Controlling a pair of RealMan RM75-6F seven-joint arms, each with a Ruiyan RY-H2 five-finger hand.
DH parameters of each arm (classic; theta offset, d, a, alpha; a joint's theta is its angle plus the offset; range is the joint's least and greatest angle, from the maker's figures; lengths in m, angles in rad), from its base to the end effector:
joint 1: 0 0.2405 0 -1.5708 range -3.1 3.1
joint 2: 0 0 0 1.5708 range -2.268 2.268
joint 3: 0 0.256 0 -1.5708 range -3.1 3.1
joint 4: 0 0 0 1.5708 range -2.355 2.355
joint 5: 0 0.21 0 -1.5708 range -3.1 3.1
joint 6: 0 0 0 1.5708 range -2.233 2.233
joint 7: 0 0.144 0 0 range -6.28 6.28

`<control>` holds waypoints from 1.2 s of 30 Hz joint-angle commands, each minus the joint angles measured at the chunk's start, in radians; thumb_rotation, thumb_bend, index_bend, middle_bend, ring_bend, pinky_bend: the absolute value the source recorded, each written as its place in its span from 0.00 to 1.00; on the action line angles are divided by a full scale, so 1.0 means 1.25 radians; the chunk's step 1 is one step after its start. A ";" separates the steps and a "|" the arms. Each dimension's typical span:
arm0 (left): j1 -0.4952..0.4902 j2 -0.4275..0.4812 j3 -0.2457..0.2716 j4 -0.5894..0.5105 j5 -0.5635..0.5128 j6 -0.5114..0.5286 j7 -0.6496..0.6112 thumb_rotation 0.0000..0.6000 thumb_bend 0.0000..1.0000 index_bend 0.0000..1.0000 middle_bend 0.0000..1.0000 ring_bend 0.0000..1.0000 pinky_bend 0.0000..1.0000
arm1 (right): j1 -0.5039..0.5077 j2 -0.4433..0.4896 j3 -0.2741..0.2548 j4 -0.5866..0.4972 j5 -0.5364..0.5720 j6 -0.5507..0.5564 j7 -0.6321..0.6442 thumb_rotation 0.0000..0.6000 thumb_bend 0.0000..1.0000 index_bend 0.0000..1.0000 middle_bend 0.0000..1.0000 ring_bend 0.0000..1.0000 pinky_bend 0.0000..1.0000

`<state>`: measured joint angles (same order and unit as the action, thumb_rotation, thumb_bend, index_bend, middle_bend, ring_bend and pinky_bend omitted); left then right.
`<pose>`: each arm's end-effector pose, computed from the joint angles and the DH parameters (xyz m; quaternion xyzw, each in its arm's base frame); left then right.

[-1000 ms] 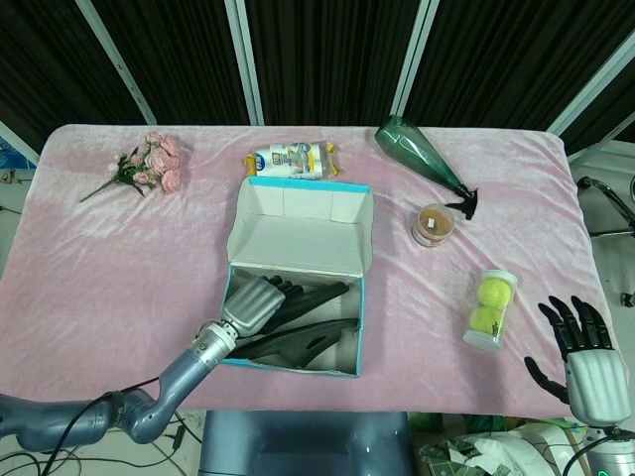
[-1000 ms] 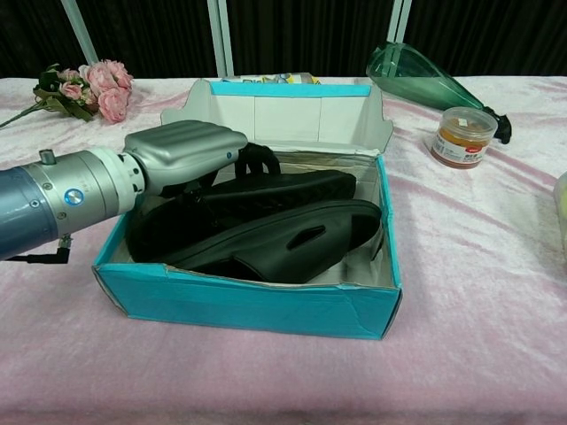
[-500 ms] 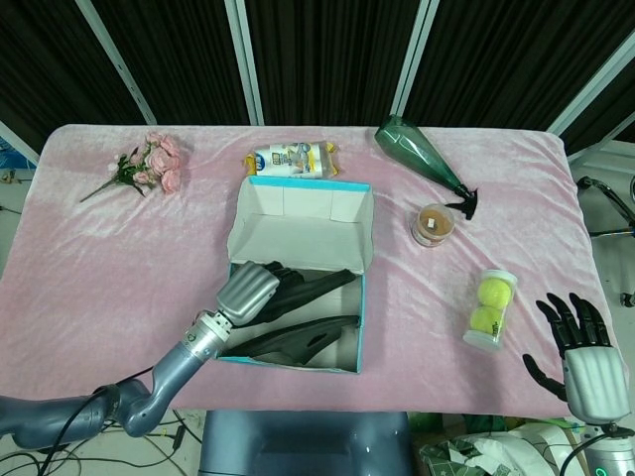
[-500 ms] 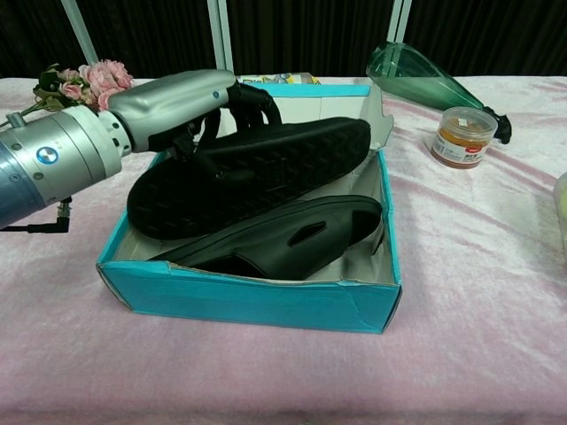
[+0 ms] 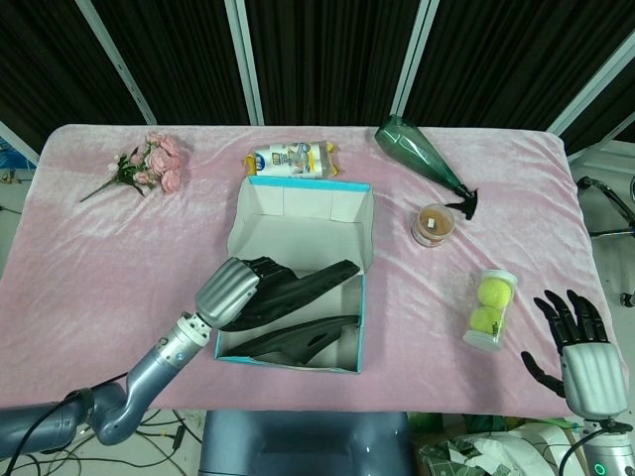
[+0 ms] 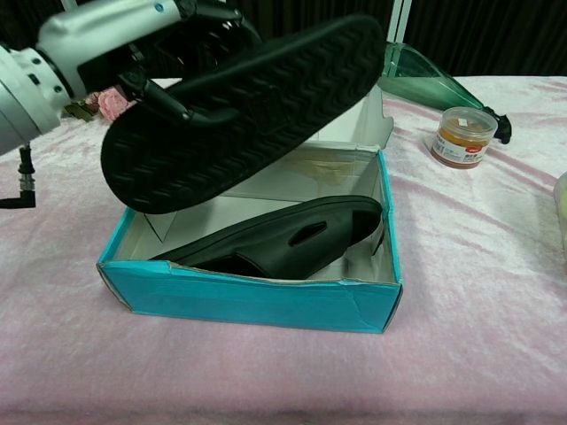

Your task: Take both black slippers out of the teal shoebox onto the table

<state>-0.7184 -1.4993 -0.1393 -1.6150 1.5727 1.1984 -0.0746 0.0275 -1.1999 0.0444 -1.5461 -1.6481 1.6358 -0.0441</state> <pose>-0.0849 0.2990 0.0176 -0.7070 -0.3402 -0.5704 0.2429 -0.2990 -0.1603 0.1500 0.6000 -0.3230 0.4336 0.5897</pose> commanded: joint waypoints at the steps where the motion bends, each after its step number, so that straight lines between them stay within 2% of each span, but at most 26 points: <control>1: 0.073 0.098 0.011 -0.065 0.018 0.098 0.044 1.00 0.40 0.36 0.49 0.42 0.65 | 0.004 0.002 0.003 0.005 0.003 -0.005 0.009 1.00 0.16 0.19 0.12 0.02 0.09; 5: 0.129 0.172 0.013 -0.076 -0.048 0.124 0.155 1.00 0.39 0.35 0.49 0.42 0.63 | 0.012 0.000 0.007 0.015 0.005 -0.013 0.021 1.00 0.16 0.19 0.12 0.02 0.09; 10: 0.152 0.181 -0.002 -0.007 -0.162 0.098 0.257 1.00 0.39 0.35 0.48 0.42 0.60 | 0.021 -0.004 0.011 0.024 0.006 -0.021 0.030 1.00 0.16 0.18 0.12 0.02 0.09; 16: 0.121 0.113 -0.035 0.146 -0.301 -0.003 0.312 1.00 0.38 0.34 0.47 0.42 0.59 | 0.029 -0.005 0.013 0.025 0.004 -0.027 0.029 1.00 0.16 0.19 0.12 0.02 0.09; 24: 0.043 0.008 -0.074 0.316 -0.407 -0.133 0.356 1.00 0.36 0.32 0.44 0.40 0.57 | 0.029 0.000 0.010 0.018 0.001 -0.025 0.023 1.00 0.16 0.19 0.12 0.02 0.09; 27: 0.018 -0.023 -0.076 0.354 -0.420 -0.161 0.375 1.00 0.32 0.31 0.42 0.38 0.56 | 0.029 0.001 0.008 0.017 -0.003 -0.024 0.022 1.00 0.16 0.19 0.12 0.02 0.09; 30: 0.004 -0.042 -0.077 0.371 -0.430 -0.177 0.391 1.00 0.23 0.29 0.37 0.34 0.53 | 0.030 0.000 0.008 0.017 -0.004 -0.022 0.025 1.00 0.16 0.19 0.12 0.02 0.09; 33: -0.004 -0.051 -0.058 0.375 -0.441 -0.206 0.425 1.00 0.07 0.14 0.19 0.17 0.39 | 0.032 -0.003 0.009 0.020 -0.007 -0.020 0.031 1.00 0.16 0.18 0.12 0.02 0.09; 34: -0.007 -0.048 -0.052 0.373 -0.441 -0.214 0.435 1.00 0.02 0.06 0.09 0.08 0.27 | 0.033 -0.004 0.009 0.021 -0.008 -0.020 0.032 1.00 0.16 0.18 0.12 0.02 0.09; 36: -0.005 -0.040 -0.047 0.351 -0.446 -0.219 0.442 1.00 0.00 0.00 0.01 0.01 0.12 | 0.035 -0.005 0.010 0.024 -0.012 -0.017 0.035 1.00 0.16 0.17 0.12 0.02 0.09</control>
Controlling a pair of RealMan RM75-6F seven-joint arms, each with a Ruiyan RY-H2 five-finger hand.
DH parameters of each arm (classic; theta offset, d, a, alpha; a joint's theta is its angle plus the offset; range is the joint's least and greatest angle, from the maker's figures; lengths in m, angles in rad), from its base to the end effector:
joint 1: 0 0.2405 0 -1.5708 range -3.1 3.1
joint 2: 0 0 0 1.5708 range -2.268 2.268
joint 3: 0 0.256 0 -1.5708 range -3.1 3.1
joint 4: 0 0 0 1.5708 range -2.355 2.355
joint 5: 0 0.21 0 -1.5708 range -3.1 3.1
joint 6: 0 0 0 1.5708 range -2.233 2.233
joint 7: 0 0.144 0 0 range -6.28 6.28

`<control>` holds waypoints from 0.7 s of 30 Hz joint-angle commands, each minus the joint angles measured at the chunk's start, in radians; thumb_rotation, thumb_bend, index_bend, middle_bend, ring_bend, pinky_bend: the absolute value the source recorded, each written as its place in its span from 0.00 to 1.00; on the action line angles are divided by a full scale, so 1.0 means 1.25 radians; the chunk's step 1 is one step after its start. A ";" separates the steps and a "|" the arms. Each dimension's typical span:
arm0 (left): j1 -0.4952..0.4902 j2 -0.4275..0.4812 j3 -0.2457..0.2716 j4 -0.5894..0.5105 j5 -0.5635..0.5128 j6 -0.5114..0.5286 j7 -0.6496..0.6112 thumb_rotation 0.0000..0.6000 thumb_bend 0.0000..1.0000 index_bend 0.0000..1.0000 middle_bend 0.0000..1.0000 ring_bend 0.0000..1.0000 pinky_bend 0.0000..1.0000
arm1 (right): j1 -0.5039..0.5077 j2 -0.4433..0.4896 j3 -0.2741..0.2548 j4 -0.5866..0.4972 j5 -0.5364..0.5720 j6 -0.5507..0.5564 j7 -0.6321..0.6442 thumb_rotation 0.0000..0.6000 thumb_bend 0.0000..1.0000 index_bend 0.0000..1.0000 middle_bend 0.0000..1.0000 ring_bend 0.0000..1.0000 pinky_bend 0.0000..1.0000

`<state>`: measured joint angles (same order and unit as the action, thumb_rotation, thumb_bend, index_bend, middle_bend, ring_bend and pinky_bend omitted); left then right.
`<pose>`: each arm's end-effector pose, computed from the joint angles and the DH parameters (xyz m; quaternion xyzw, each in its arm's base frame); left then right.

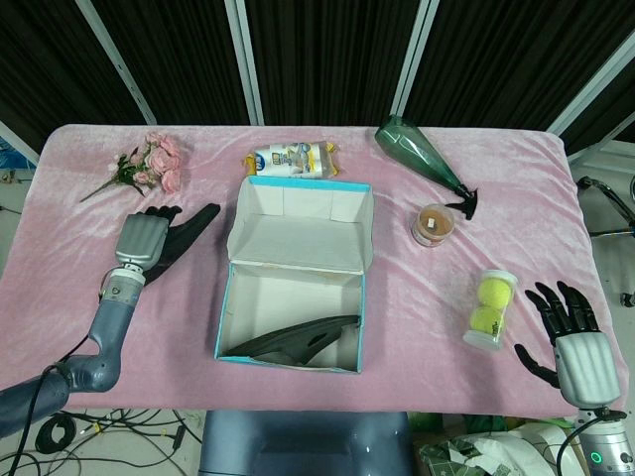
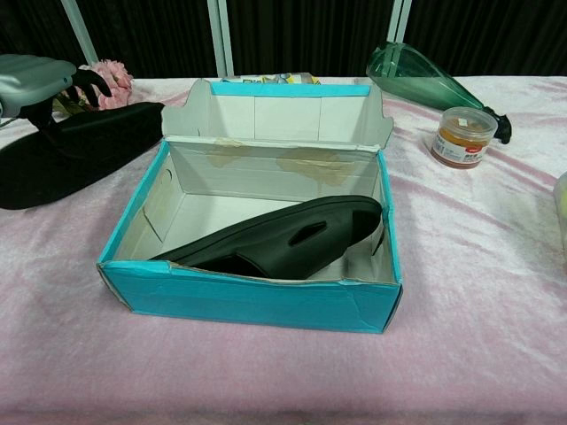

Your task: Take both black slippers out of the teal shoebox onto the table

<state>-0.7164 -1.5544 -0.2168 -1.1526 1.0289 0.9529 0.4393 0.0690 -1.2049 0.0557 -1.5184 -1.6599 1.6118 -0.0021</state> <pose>-0.2284 0.3985 0.0314 -0.7022 -0.3192 -0.2803 0.5714 -0.2959 -0.1753 0.1481 0.6104 -0.3176 0.4488 0.5702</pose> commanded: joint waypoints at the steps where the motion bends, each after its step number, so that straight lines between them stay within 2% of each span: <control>1: -0.005 0.012 0.015 -0.034 -0.009 -0.021 0.027 1.00 0.00 0.00 0.00 0.00 0.05 | 0.003 -0.002 0.001 0.003 -0.005 0.003 0.003 1.00 0.16 0.16 0.12 0.02 0.09; 2: -0.001 0.023 0.015 -0.054 -0.005 -0.016 0.021 1.00 0.00 0.00 0.00 0.00 0.01 | 0.004 -0.002 0.002 0.003 -0.008 0.004 0.004 1.00 0.16 0.15 0.11 0.02 0.09; 5: 0.023 0.072 0.021 -0.132 0.031 0.021 -0.013 1.00 0.00 0.00 0.00 0.00 0.00 | 0.011 -0.001 0.002 0.003 -0.017 0.003 0.009 1.00 0.15 0.12 0.10 0.02 0.09; 10: 0.100 0.167 0.037 -0.285 0.112 0.138 -0.093 1.00 0.00 0.00 0.00 0.00 0.00 | 0.042 0.009 0.004 -0.014 -0.048 -0.015 0.028 1.00 0.04 0.10 0.09 0.02 0.09; 13: 0.153 0.222 0.057 -0.363 0.172 0.215 -0.140 1.00 0.00 0.00 0.00 0.00 0.00 | 0.075 0.020 0.007 -0.035 -0.074 -0.044 0.039 1.00 0.02 0.10 0.09 0.02 0.09; 21: 0.292 0.309 0.122 -0.436 0.342 0.427 -0.261 1.00 0.00 0.00 0.05 0.00 0.04 | 0.200 0.038 0.019 -0.103 -0.116 -0.185 0.071 1.00 0.08 0.10 0.09 0.02 0.09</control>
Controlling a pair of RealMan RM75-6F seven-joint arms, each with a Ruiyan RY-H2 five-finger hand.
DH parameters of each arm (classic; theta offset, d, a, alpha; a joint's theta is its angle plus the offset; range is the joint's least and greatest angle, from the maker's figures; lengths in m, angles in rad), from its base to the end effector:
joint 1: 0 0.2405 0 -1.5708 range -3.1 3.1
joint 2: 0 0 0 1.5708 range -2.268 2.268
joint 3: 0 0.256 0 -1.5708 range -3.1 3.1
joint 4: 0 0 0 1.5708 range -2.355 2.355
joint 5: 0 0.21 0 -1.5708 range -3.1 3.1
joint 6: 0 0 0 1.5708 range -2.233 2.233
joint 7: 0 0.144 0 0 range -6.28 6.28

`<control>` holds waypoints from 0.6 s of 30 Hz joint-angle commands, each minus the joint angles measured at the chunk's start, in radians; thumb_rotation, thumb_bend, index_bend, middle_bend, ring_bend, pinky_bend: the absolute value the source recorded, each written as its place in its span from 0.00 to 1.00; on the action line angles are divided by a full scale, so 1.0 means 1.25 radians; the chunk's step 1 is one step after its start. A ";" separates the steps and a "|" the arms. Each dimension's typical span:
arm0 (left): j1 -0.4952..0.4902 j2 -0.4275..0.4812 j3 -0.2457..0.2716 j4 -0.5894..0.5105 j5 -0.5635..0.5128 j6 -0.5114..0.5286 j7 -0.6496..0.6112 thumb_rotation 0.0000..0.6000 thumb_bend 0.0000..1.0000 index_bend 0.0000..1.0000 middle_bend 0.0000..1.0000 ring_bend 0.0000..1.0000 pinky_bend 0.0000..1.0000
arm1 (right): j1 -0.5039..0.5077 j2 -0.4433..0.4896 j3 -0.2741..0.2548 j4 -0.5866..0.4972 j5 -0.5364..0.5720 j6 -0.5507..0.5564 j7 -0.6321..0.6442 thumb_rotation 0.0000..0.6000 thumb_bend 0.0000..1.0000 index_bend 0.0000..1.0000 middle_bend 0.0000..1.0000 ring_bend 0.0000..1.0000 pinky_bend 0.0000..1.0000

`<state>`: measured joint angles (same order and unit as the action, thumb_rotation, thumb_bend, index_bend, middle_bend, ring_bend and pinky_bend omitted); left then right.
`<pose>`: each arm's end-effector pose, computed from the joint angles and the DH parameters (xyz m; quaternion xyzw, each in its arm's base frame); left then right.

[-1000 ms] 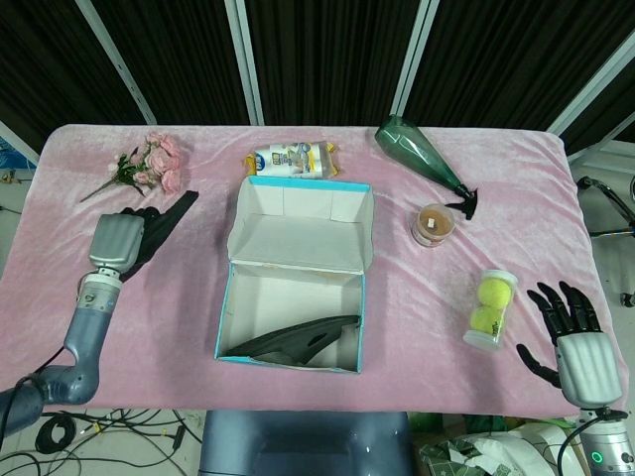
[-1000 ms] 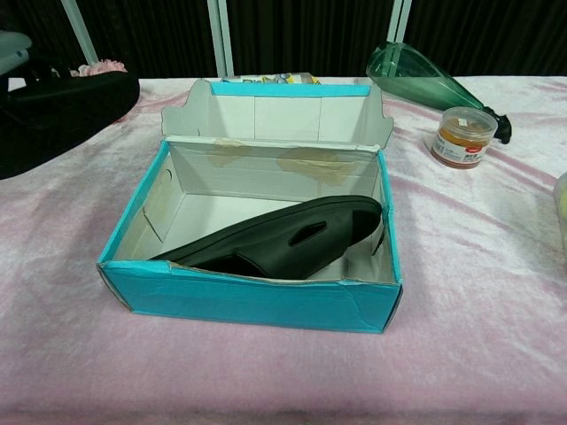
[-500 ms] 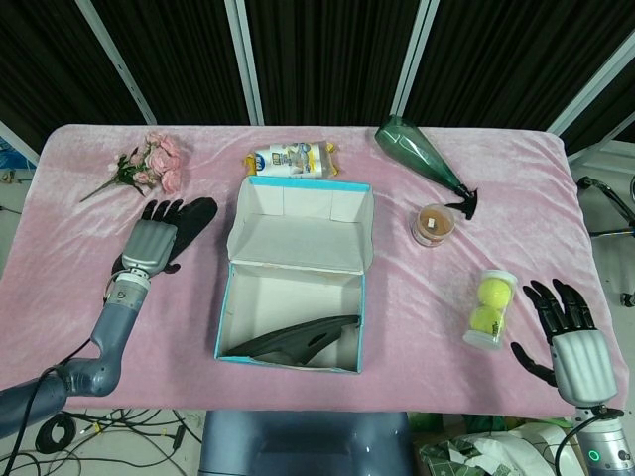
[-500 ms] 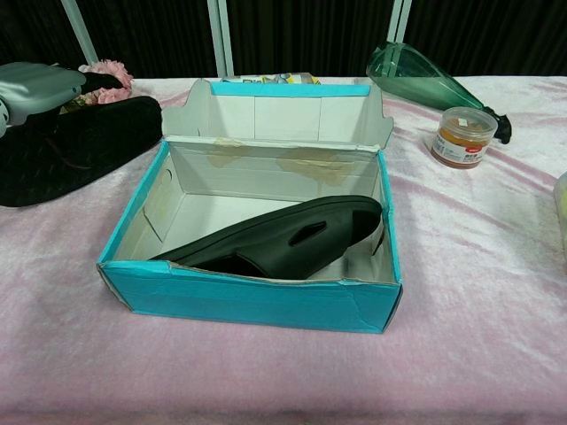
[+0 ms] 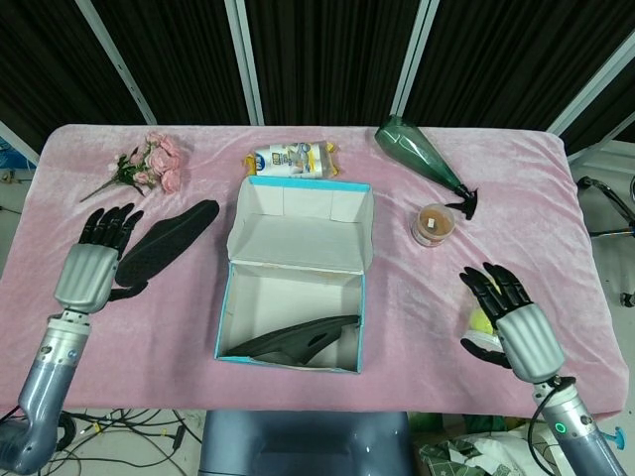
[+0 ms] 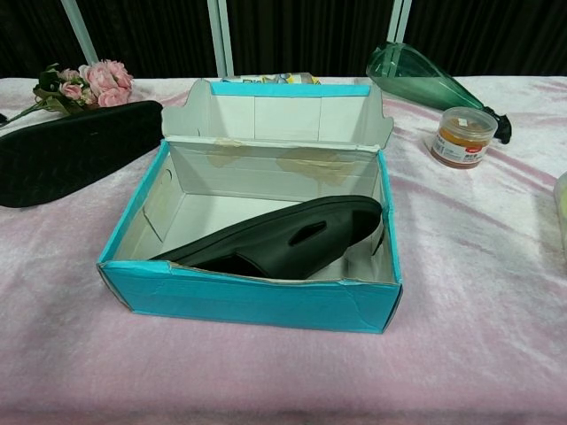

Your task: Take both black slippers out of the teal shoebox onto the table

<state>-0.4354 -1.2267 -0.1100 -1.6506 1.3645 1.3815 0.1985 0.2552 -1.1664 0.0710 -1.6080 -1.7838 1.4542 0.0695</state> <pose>-0.2259 0.2857 0.1212 -0.6444 -0.3147 -0.4386 0.5416 -0.2360 -0.2222 0.1284 0.6857 -0.3001 0.4989 0.4369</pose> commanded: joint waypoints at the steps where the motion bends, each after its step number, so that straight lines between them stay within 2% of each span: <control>1: 0.080 0.052 0.043 -0.039 0.089 0.103 -0.084 1.00 0.00 0.00 0.05 0.00 0.05 | 0.067 0.006 0.008 -0.039 -0.021 -0.077 0.012 1.00 0.08 0.10 0.09 0.02 0.09; 5: 0.135 0.067 0.065 -0.030 0.136 0.177 -0.131 1.00 0.00 0.00 0.06 0.00 0.05 | 0.150 -0.007 0.015 -0.085 -0.037 -0.183 0.006 1.00 0.09 0.10 0.09 0.02 0.09; 11: 0.173 0.072 0.077 -0.011 0.151 0.204 -0.164 1.00 0.00 0.01 0.07 0.00 0.05 | 0.255 -0.036 0.034 -0.129 -0.022 -0.328 -0.032 1.00 0.10 0.10 0.10 0.02 0.09; 18: 0.189 0.071 0.079 0.018 0.146 0.186 -0.203 1.00 0.00 0.01 0.07 0.00 0.05 | 0.366 -0.091 0.077 -0.136 0.089 -0.503 -0.113 1.00 0.10 0.11 0.10 0.02 0.09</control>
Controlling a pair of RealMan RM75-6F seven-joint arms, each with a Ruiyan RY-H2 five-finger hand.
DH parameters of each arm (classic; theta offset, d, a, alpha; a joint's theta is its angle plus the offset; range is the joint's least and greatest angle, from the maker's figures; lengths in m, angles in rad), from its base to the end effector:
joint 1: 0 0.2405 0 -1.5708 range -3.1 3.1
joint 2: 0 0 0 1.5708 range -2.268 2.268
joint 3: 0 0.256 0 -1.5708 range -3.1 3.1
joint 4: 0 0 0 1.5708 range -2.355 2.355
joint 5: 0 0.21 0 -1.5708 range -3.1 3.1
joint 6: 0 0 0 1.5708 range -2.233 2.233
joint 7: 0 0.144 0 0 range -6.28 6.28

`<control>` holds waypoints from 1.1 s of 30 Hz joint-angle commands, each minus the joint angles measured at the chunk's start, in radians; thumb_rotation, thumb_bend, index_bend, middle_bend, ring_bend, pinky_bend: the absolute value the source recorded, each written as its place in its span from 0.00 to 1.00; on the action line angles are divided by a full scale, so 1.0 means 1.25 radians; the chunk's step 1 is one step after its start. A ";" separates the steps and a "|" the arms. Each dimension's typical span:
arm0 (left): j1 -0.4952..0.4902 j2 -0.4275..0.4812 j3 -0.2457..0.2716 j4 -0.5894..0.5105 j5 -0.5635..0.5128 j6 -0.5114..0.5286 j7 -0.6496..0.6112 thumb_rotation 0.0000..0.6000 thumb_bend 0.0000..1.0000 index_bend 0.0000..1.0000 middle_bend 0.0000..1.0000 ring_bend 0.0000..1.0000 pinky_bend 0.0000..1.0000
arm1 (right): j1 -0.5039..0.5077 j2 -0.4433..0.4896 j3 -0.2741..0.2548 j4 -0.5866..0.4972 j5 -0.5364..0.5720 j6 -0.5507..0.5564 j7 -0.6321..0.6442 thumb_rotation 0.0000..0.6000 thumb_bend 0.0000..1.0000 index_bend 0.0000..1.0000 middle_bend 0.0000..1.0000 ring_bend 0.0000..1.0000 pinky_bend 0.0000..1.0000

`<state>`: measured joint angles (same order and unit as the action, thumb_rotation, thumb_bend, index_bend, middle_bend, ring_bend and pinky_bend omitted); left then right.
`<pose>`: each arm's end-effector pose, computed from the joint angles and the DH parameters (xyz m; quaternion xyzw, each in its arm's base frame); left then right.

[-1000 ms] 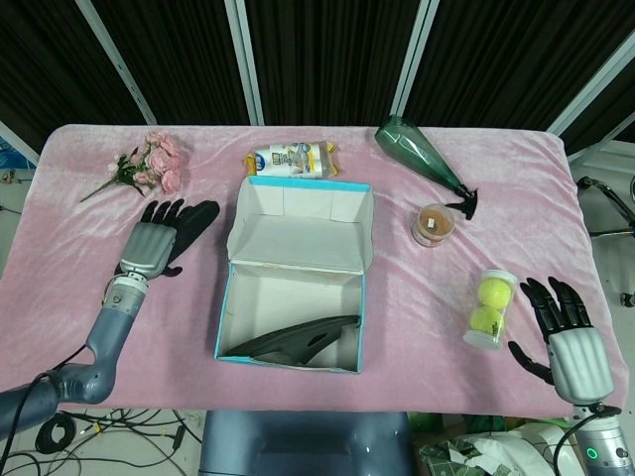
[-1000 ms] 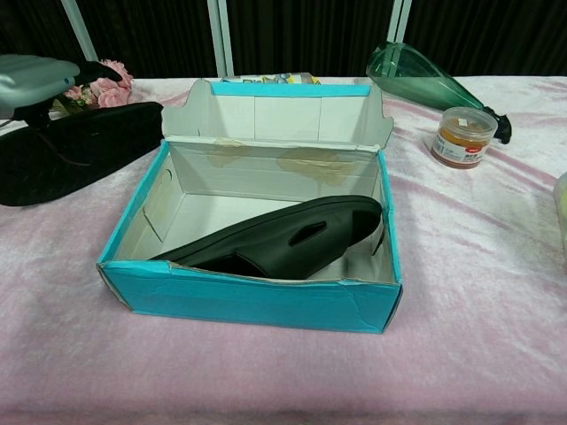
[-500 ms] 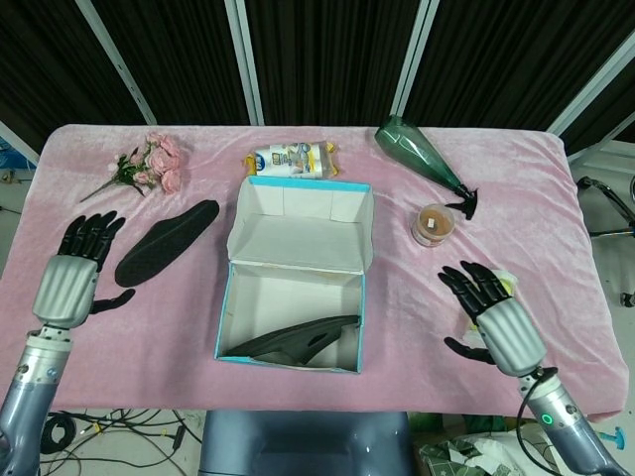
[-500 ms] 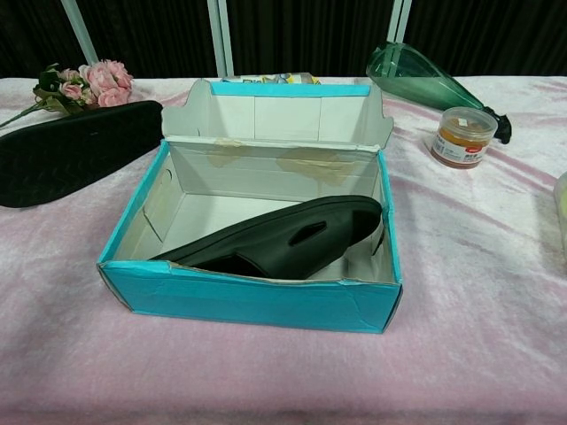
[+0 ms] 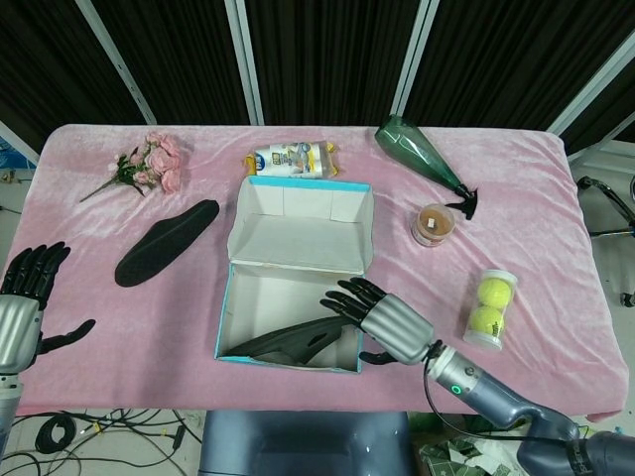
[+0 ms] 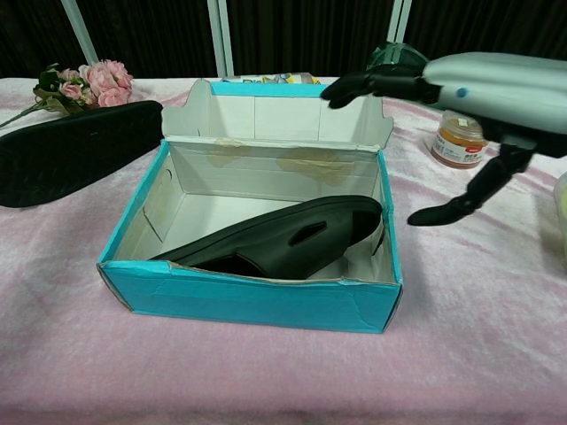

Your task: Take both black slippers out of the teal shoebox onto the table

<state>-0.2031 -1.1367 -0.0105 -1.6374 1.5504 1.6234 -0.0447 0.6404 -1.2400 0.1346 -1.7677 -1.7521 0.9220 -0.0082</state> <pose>-0.2713 0.2048 0.1617 -0.5931 -0.3396 -0.4854 0.5453 -0.1150 -0.2733 0.0433 0.8278 -0.2677 0.4319 0.2380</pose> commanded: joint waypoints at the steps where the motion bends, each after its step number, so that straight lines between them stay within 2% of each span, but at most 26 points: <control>1: 0.004 -0.002 -0.001 0.010 -0.003 -0.010 -0.011 1.00 0.00 0.01 0.07 0.00 0.05 | 0.063 -0.035 0.027 -0.008 0.074 -0.087 -0.058 1.00 0.10 0.11 0.10 0.02 0.09; 5: 0.004 -0.007 -0.005 0.025 -0.005 -0.026 -0.031 1.00 0.00 0.01 0.07 0.00 0.05 | 0.099 -0.054 0.038 0.002 0.152 -0.149 -0.100 1.00 0.10 0.12 0.10 0.02 0.09; 10: 0.005 -0.010 -0.010 0.035 -0.005 -0.036 -0.042 1.00 0.00 0.01 0.07 0.00 0.05 | 0.118 -0.069 0.041 0.008 0.209 -0.170 -0.137 1.00 0.10 0.13 0.12 0.02 0.09; 24: 0.009 -0.009 -0.021 0.046 -0.005 -0.065 -0.081 1.00 0.00 0.01 0.07 0.00 0.05 | 0.185 -0.122 0.005 0.030 0.341 -0.229 -0.264 1.00 0.10 0.15 0.13 0.02 0.09; 29: 0.010 -0.008 -0.024 0.051 -0.006 -0.072 -0.098 1.00 0.00 0.01 0.07 0.00 0.07 | 0.215 -0.164 -0.005 0.072 0.377 -0.242 -0.305 1.00 0.22 0.20 0.14 0.02 0.09; 31: 0.010 -0.007 -0.024 0.053 -0.006 -0.074 -0.104 1.00 0.00 0.01 0.07 0.00 0.07 | 0.224 -0.178 -0.007 0.083 0.385 -0.242 -0.316 1.00 0.29 0.24 0.18 0.06 0.09; 33: 0.011 -0.008 -0.025 0.054 -0.006 -0.075 -0.108 1.00 0.00 0.01 0.07 0.00 0.07 | 0.231 -0.190 -0.009 0.092 0.392 -0.243 -0.322 1.00 0.37 0.33 0.25 0.13 0.13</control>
<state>-0.1896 -1.1462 -0.0412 -1.5701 1.5435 1.5301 -0.1792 0.9224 -1.4691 0.1262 -1.6598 -1.2691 0.6199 -0.4043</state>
